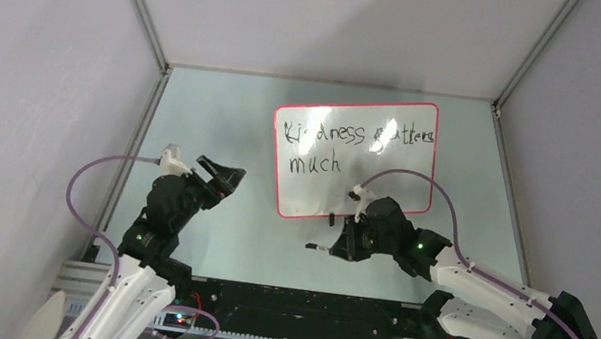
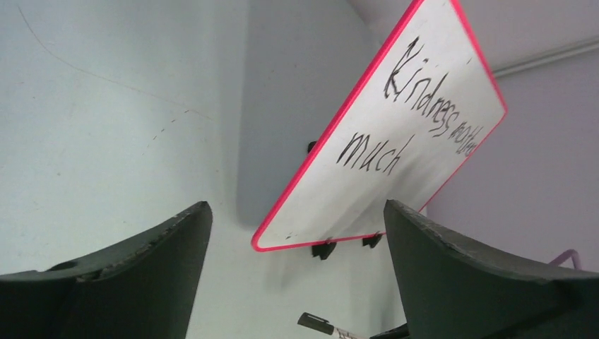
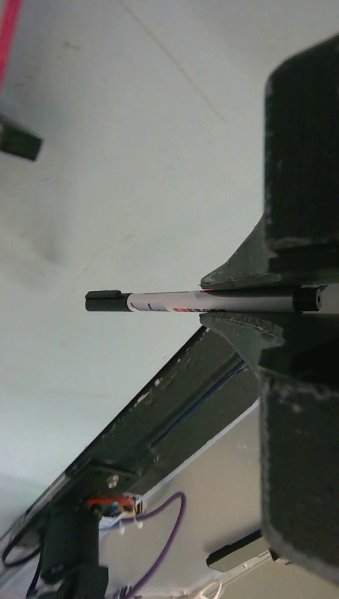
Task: Write a sentence on the whiteboard
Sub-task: Put down the whiteboard marker at the center of the board.
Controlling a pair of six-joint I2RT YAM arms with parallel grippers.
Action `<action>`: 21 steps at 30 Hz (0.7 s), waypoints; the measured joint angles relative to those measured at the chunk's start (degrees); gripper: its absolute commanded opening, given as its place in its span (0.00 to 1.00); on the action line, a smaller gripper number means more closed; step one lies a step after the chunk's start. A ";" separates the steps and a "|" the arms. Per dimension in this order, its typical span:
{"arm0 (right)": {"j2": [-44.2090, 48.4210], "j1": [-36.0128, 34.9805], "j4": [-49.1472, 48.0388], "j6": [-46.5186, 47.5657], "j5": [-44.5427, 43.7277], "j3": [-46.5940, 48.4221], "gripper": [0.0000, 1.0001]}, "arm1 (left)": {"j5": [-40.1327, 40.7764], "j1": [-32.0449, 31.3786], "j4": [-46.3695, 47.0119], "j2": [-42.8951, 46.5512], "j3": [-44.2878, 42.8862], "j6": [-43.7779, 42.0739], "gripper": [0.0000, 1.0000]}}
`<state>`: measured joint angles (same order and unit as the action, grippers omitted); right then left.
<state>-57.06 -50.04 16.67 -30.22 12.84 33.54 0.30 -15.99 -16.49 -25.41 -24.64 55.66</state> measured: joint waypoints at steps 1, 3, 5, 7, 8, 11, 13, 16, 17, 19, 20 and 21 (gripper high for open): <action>-0.02 0.02 0.31 -0.39 -0.02 -0.76 0.01 | -0.13 0.00 0.02 -0.33 0.00 -1.73 0.99; -0.04 0.22 0.70 -1.18 -0.48 -2.12 0.16 | -0.52 0.00 -0.04 -0.74 0.00 -4.28 0.99; -0.28 0.98 0.94 -1.51 -1.07 -2.91 0.48 | -0.55 0.00 -0.02 -0.79 0.00 -6.25 0.99; -0.59 1.97 1.05 -1.81 -1.84 -3.04 0.91 | -0.55 0.00 0.00 -0.57 0.00 -7.76 0.99; -0.61 2.32 1.05 -2.49 -2.29 -3.04 0.95 | -0.46 0.00 -0.02 -0.39 0.00 -8.26 0.99; -0.31 4.07 1.49 -2.45 -3.91 -3.06 0.99 | 0.52 0.00 -0.04 0.09 0.00 -9.42 0.99; 1.22 5.44 2.93 -2.54 -5.99 -3.06 0.99 | 1.05 0.00 0.09 0.11 0.07 -10.60 0.99; 7.02 7.41 6.14 -2.82 -10.88 -3.04 0.99 | 1.11 0.00 1.68 1.75 1.31 -12.17 0.99; 9.35 8.00 7.02 -2.84 -12.37 -3.02 0.99 | 1.36 0.00 2.29 2.67 2.16 -12.66 0.99; 15.98 9.66 9.11 -2.82 -16.92 -2.97 0.99 | 2.67 0.00 3.43 5.33 4.20 -13.86 0.99; 19.34 10.49 10.10 -2.78 -19.76 -2.95 0.99 | 3.91 0.00 3.87 6.45 5.03 -14.49 0.99; 22.60 11.37 11.04 -2.78 -23.19 -2.89 0.99 | 5.01 0.00 3.96 7.02 5.46 -15.06 0.99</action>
<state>-34.46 -38.68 27.70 -32.99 -10.35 30.65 5.30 -15.99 -12.53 -18.39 -19.18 40.60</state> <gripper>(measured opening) 0.992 0.994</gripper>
